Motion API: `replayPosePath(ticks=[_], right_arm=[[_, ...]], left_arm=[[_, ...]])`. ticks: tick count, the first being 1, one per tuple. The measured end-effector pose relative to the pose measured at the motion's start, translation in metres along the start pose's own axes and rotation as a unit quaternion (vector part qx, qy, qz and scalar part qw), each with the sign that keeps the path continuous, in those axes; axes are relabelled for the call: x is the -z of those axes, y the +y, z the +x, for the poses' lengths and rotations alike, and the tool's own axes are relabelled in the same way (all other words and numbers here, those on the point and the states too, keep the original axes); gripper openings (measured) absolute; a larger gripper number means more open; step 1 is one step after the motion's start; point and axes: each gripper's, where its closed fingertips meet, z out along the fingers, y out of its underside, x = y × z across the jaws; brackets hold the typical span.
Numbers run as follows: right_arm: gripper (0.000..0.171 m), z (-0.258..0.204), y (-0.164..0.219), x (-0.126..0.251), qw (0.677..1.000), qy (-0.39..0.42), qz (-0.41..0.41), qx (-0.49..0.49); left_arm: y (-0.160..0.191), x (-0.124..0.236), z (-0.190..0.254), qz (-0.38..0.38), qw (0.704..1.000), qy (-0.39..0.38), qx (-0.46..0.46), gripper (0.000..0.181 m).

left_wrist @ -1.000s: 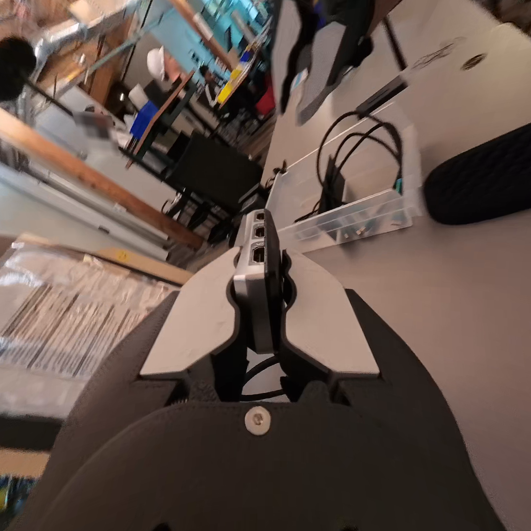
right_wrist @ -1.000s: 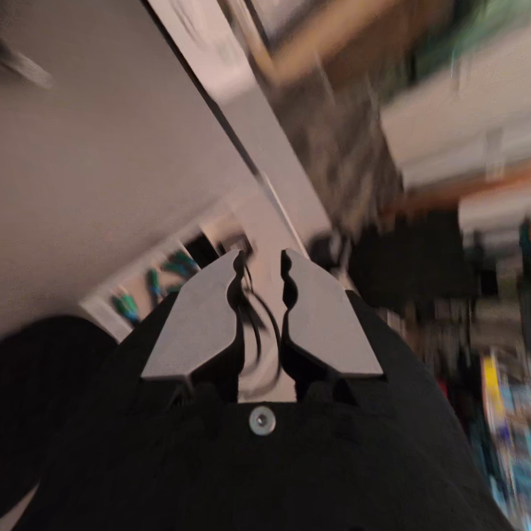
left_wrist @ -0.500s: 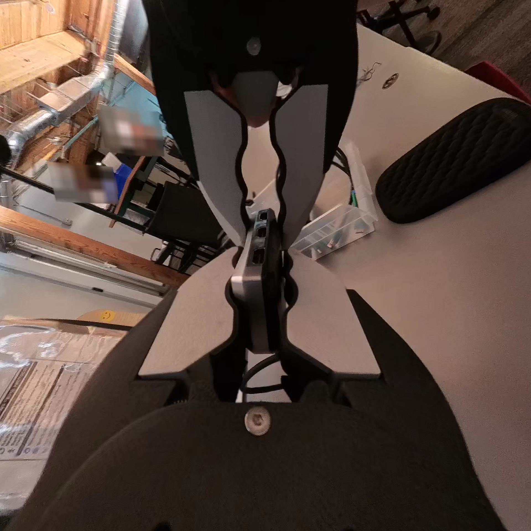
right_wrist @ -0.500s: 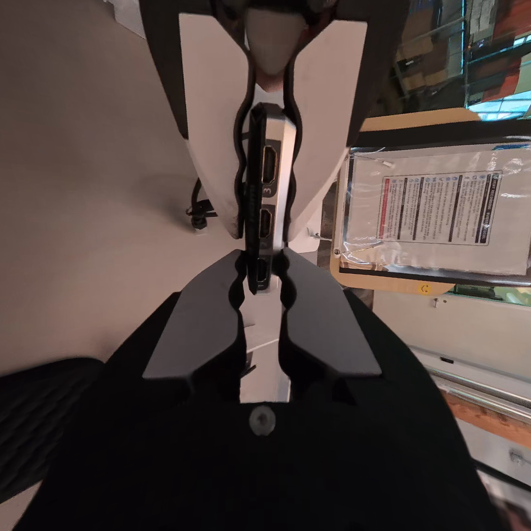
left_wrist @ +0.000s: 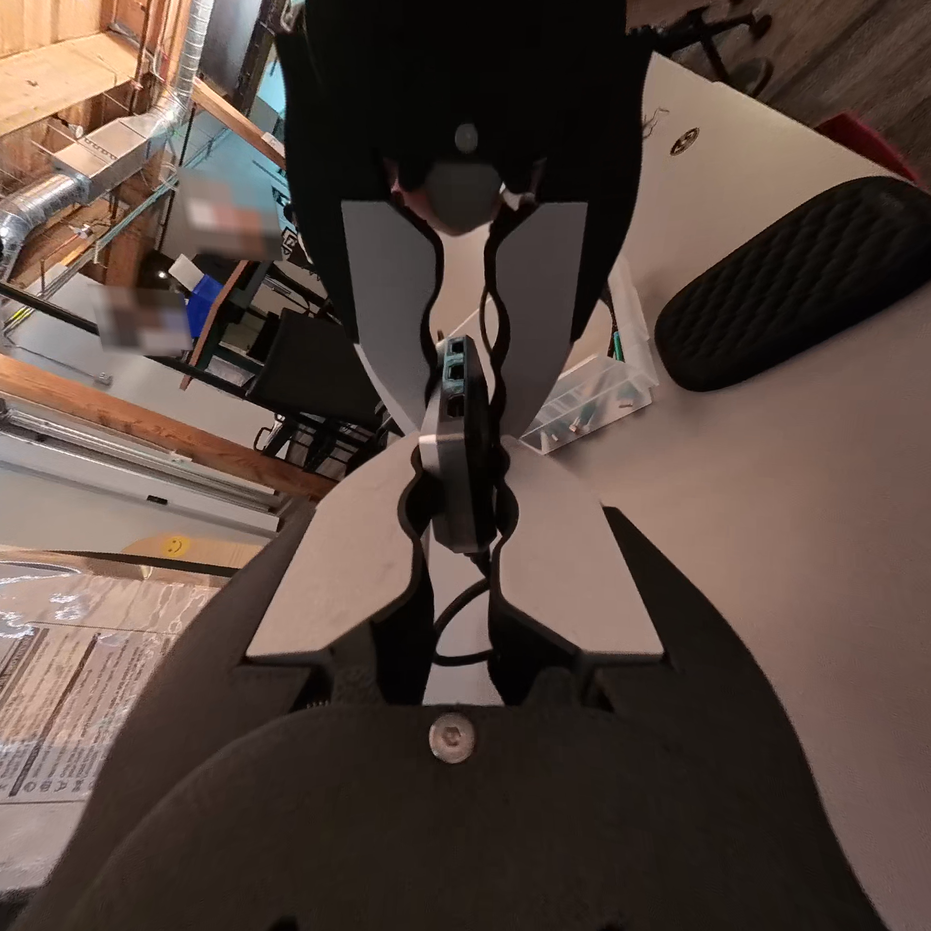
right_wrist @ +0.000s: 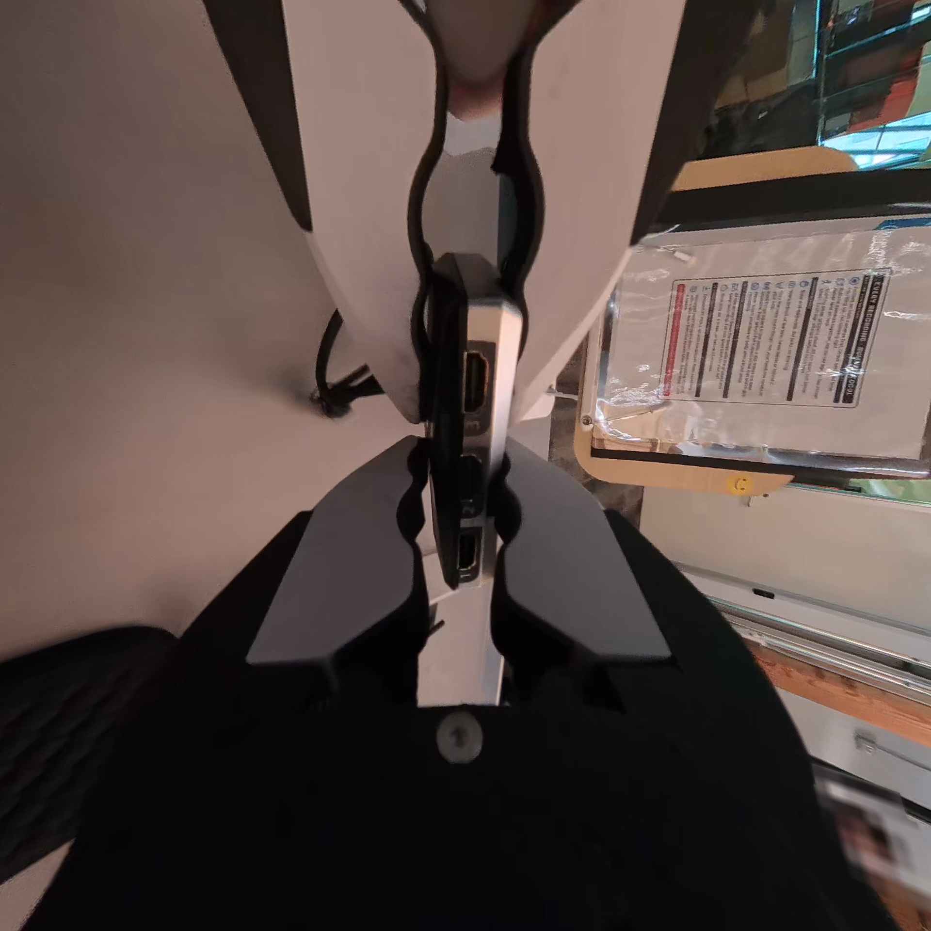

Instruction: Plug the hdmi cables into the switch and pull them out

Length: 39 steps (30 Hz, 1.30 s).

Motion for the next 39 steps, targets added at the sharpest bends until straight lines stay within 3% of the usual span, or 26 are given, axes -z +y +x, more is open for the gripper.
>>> replayPosePath(ticks=[4, 8, 13, 18, 22, 27, 33, 39], right_arm=[[0.024, 0.017, 0.007, 0.007, 1.0, 0.016, 0.0, -0.017], [0.023, 0.065, 0.053, 0.025, 0.995, 0.06, -0.05, -0.06], [0.023, 0.123, 0.127, 0.063, 0.978, 0.102, -0.093, -0.153], [0.023, 0.135, 0.192, 0.081, 0.962, 0.087, -0.114, -0.234], [0.023, 0.111, 0.244, 0.059, 0.95, 0.028, -0.166, -0.263], [0.023, 0.063, 0.291, 0.004, 0.926, -0.068, -0.223, -0.296], [0.023, 0.031, 0.298, -0.062, 0.874, -0.169, -0.141, -0.432], [0.023, 0.013, 0.312, -0.102, 0.789, -0.216, -0.093, -0.567]], left_arm=[[-0.001, 0.007, -0.026, 0.013, 0.996, -0.089, 0.025, 0.033], [0.011, 0.035, -0.061, -0.005, 0.983, -0.169, 0.073, 0.038], [0.023, 0.055, -0.073, -0.017, 0.979, -0.184, 0.089, 0.029], [0.032, 0.056, -0.075, -0.035, 0.977, -0.184, 0.099, 0.03], [0.035, 0.054, -0.073, -0.046, 0.978, -0.178, 0.102, 0.03], [0.039, 0.052, -0.071, -0.055, 0.978, -0.17, 0.108, 0.03], [0.047, 0.05, -0.068, -0.074, 0.979, -0.159, 0.105, 0.03], [0.049, 0.05, -0.066, -0.072, 0.981, -0.147, 0.107, 0.028]])
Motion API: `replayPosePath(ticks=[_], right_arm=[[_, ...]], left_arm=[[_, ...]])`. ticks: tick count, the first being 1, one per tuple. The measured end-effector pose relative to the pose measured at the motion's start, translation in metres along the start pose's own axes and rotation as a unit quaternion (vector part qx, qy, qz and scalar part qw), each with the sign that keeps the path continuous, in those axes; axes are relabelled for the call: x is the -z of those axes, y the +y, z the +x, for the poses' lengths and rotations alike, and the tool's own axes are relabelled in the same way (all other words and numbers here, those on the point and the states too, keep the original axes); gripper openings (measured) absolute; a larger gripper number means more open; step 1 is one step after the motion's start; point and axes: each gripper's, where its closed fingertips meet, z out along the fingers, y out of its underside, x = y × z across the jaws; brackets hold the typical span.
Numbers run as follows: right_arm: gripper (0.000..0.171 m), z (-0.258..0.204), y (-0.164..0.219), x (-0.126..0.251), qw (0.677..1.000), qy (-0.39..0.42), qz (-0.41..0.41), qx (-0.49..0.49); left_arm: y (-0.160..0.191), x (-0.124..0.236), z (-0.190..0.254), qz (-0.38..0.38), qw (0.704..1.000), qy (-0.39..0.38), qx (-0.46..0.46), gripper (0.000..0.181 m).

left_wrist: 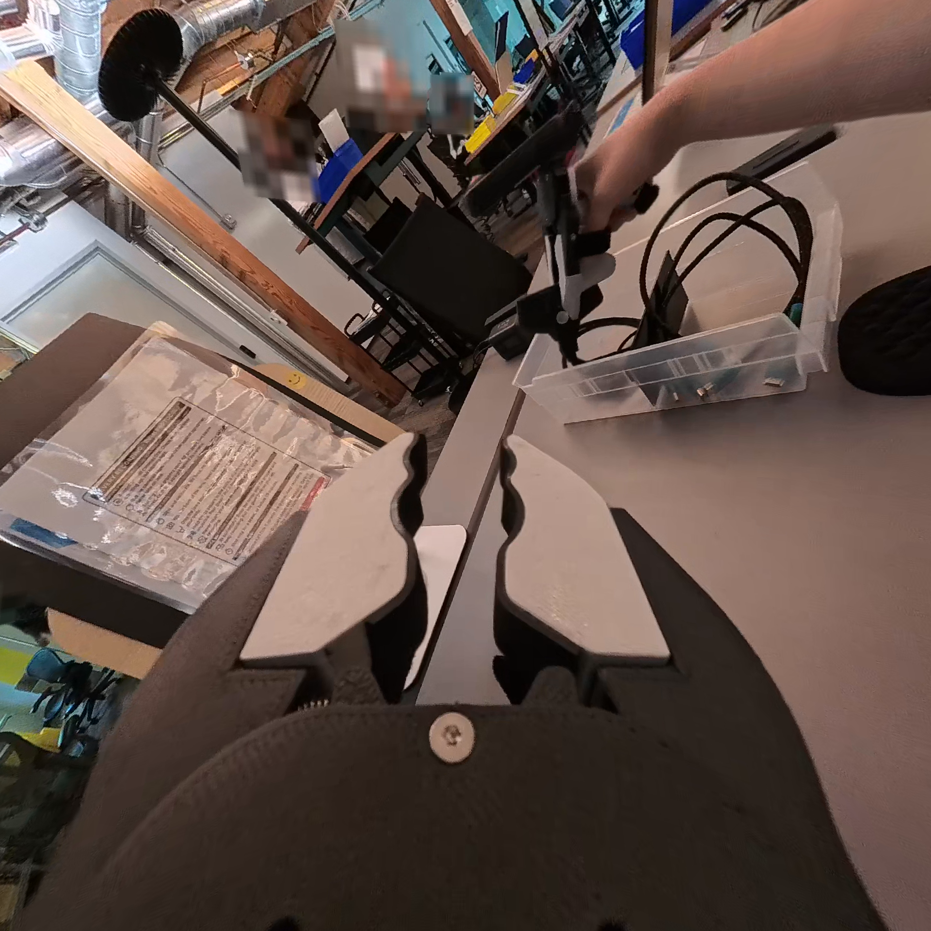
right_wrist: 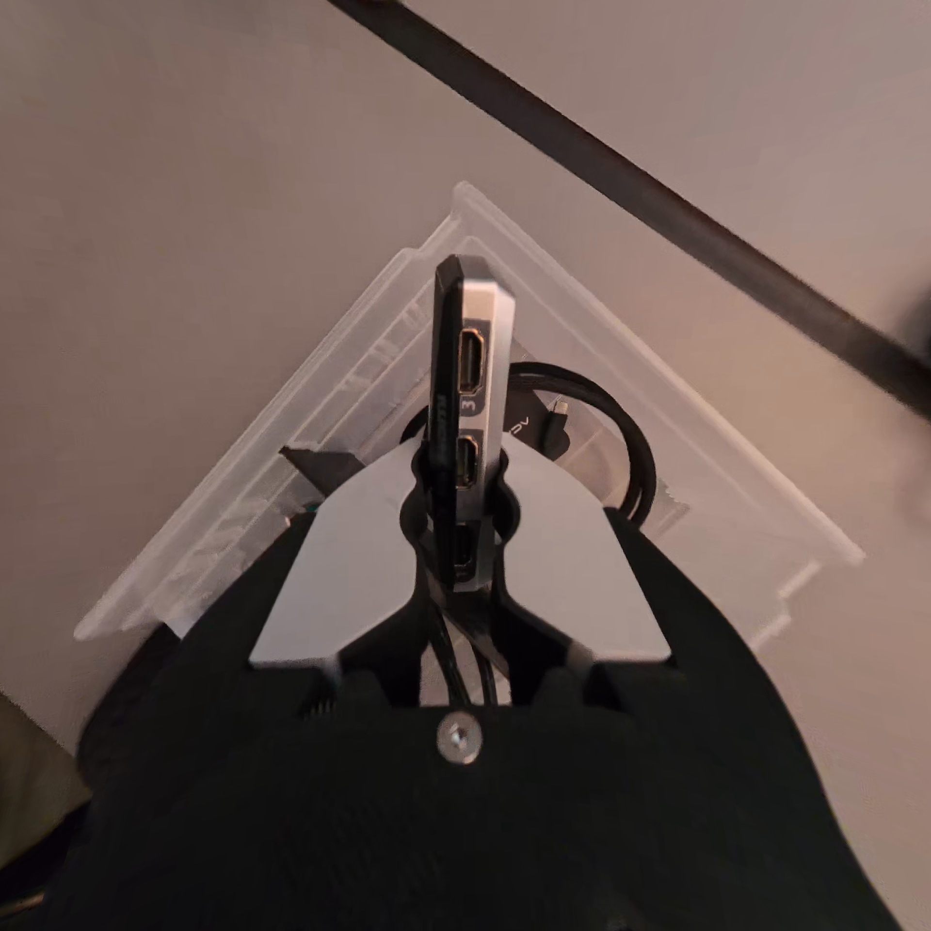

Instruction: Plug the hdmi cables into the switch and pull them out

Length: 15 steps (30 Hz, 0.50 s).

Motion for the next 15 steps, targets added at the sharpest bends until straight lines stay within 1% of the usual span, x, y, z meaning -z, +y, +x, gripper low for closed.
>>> replayPosePath(ticks=[2, 5, 8, 10, 13, 15], right_arm=[[0.023, 0.01, 0.002, -0.008, 0.998, -0.011, 0.014, -0.053], [0.024, 0.019, 0.007, -0.017, 0.988, -0.052, 0.029, -0.139], [0.023, 0.024, 0.012, -0.023, 0.969, -0.099, 0.049, -0.22], [0.024, 0.023, 0.019, -0.027, 0.954, -0.135, 0.044, -0.264], [0.031, 0.031, 0.022, -0.025, 0.941, -0.147, 0.056, -0.299], [0.034, 0.037, 0.021, -0.021, 0.946, -0.135, 0.07, -0.287]], left_arm=[[0.001, 0.0, -0.001, -0.002, 1.0, -0.001, -0.004, 0.028], [0.002, 0.0, -0.001, -0.004, 1.0, -0.002, -0.003, 0.028], [0.001, 0.0, -0.001, -0.005, 1.0, -0.002, -0.005, 0.027], [0.001, 0.001, 0.0, -0.006, 1.0, 0.0, -0.01, 0.027], [-0.001, 0.003, 0.001, -0.006, 1.0, 0.001, -0.013, 0.026], [-0.001, 0.005, -0.001, -0.005, 1.0, 0.0, -0.012, 0.026]])
